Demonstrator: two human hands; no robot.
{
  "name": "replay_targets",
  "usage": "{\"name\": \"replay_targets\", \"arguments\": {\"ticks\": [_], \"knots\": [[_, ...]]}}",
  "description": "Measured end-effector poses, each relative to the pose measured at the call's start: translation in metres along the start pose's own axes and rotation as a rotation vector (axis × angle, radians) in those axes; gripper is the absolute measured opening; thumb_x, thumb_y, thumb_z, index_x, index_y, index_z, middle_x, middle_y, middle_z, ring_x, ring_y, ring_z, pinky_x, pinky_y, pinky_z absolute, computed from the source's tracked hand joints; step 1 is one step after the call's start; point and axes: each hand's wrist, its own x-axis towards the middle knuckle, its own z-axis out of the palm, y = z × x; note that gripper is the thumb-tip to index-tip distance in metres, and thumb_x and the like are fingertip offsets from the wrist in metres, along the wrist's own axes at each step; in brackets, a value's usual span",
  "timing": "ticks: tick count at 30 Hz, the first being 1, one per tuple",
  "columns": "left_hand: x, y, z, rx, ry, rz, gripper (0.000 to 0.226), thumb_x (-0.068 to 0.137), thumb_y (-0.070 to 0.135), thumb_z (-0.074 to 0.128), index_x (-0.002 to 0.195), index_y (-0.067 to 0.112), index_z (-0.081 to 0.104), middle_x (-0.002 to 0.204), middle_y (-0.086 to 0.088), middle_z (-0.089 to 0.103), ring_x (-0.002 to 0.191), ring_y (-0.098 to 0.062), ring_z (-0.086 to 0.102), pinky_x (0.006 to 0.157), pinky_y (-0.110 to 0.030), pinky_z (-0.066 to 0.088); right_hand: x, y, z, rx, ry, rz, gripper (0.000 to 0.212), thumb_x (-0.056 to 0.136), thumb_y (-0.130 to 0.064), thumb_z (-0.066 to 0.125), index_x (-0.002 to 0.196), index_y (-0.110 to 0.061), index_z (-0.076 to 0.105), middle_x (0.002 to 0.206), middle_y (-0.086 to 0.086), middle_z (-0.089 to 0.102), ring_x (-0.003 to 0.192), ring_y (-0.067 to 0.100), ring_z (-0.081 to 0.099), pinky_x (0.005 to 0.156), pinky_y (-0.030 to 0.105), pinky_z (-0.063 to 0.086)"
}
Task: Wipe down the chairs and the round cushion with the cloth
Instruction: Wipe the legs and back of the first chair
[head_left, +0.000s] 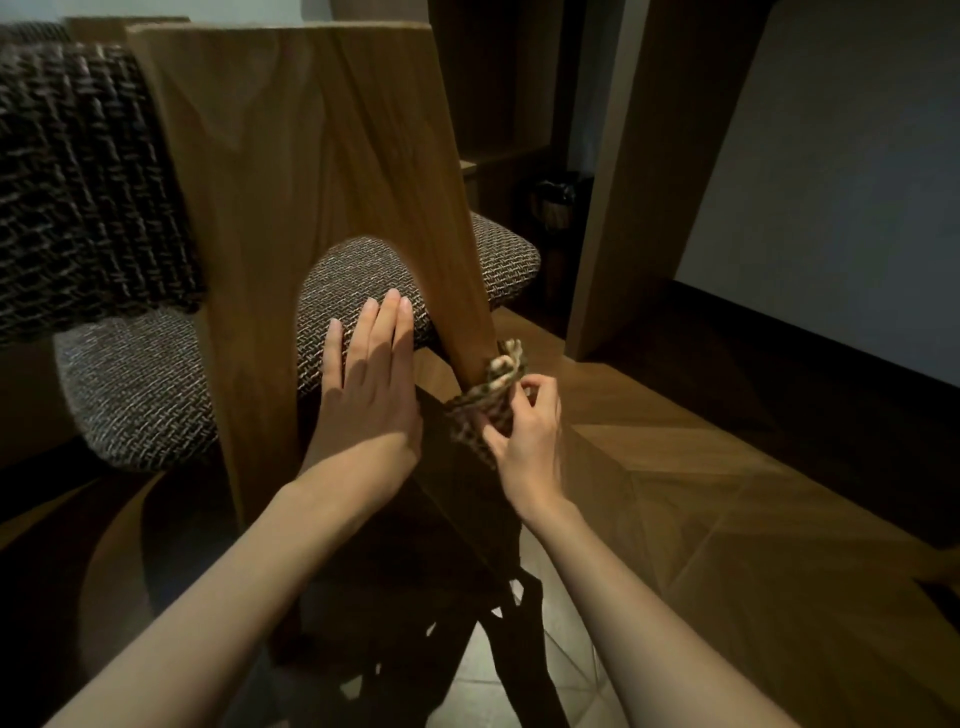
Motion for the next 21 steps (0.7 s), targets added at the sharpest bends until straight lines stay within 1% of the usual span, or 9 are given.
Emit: {"name": "replay_targets", "arguments": {"ticks": [3,5,6,8,11,14,16,19,21], "knots": [[-0.002,0.002,0.002,-0.010,-0.016,0.021,0.086,0.079,0.011,0.059,0.150,0.000,0.012,0.159,-0.015,0.006,0.147,-0.030,0.003,0.116,-0.055,0.000,0.011,-0.012,-0.001,0.099,0.122,-0.062,0.041,0.077,-0.015,0.077,0.113,-0.004,0.060,0.115,0.004,0.041,0.105,0.005,0.036,0.088,0.009,0.033],[-0.002,0.002,0.003,-0.019,-0.007,0.031,0.086,0.079,0.005,0.060,0.151,0.003,0.012,0.159,-0.013,0.004,0.147,-0.027,0.002,0.116,-0.054,-0.001,0.015,-0.016,0.001,0.165,0.166,-0.100,0.047,0.076,-0.012,0.077,0.119,-0.005,0.058,0.114,0.001,0.038,0.101,-0.002,0.033,0.084,-0.002,0.030],[-0.002,0.003,0.003,-0.026,-0.007,0.029,0.087,0.078,0.003,0.060,0.151,0.003,0.012,0.159,-0.012,0.005,0.147,-0.026,0.002,0.117,-0.053,0.000,0.015,-0.014,0.003,0.172,0.160,-0.096,0.051,0.077,-0.012,0.077,0.123,-0.006,0.057,0.115,0.002,0.039,0.101,-0.003,0.033,0.084,-0.004,0.029],[-0.002,0.002,0.004,-0.044,-0.004,0.030,0.089,0.077,0.003,0.060,0.151,0.005,0.011,0.159,-0.011,0.005,0.147,-0.025,0.001,0.117,-0.051,-0.001,0.009,-0.003,0.009,0.161,0.113,-0.047,0.054,0.078,-0.014,0.076,0.127,-0.009,0.054,0.119,0.002,0.039,0.103,-0.001,0.035,0.083,-0.003,0.030],[-0.002,0.001,0.003,-0.079,-0.021,0.029,0.095,0.075,0.004,0.061,0.152,0.008,0.006,0.160,-0.007,0.000,0.147,-0.021,-0.008,0.116,-0.043,-0.014,-0.003,0.024,0.020,0.183,-0.039,0.083,0.043,0.081,-0.016,0.074,0.120,-0.011,0.057,0.120,-0.003,0.038,0.102,-0.001,0.039,0.084,0.000,0.035],[-0.002,0.001,0.006,-0.067,-0.040,0.034,0.100,0.074,0.007,0.064,0.152,0.008,0.001,0.160,-0.006,-0.004,0.146,-0.021,-0.012,0.114,-0.039,-0.020,-0.012,0.054,0.029,0.134,-0.241,0.303,0.033,0.085,-0.014,0.069,0.115,-0.004,0.058,0.124,0.005,0.040,0.101,0.008,0.044,0.095,0.019,0.041],[-0.002,0.002,0.008,-0.046,-0.046,0.033,0.103,0.071,0.010,0.066,0.151,0.007,0.000,0.160,-0.007,-0.005,0.146,-0.023,-0.012,0.113,-0.040,-0.020,-0.013,0.068,0.036,0.060,-0.346,0.392,0.031,0.088,-0.012,0.065,0.116,-0.002,0.058,0.125,0.009,0.040,0.100,0.014,0.046,0.095,0.023,0.039],[-0.001,0.002,0.009,-0.025,-0.037,0.043,0.100,0.071,0.012,0.062,0.151,0.007,0.001,0.160,-0.008,-0.004,0.146,-0.025,-0.011,0.114,-0.043,-0.017,-0.012,0.076,0.042,0.064,-0.401,0.497,0.033,0.088,-0.012,0.066,0.118,-0.003,0.057,0.126,0.012,0.039,0.103,0.020,0.050,0.096,0.025,0.038],[-0.002,0.001,0.009,-0.018,-0.027,0.040,0.095,0.074,0.014,0.056,0.151,0.008,0.002,0.160,-0.007,-0.004,0.146,-0.025,-0.011,0.114,-0.043,-0.015,-0.011,0.073,0.041,0.068,-0.394,0.486,0.034,0.088,-0.014,0.066,0.118,-0.004,0.055,0.125,0.010,0.039,0.104,0.021,0.050,0.096,0.029,0.040]]}}
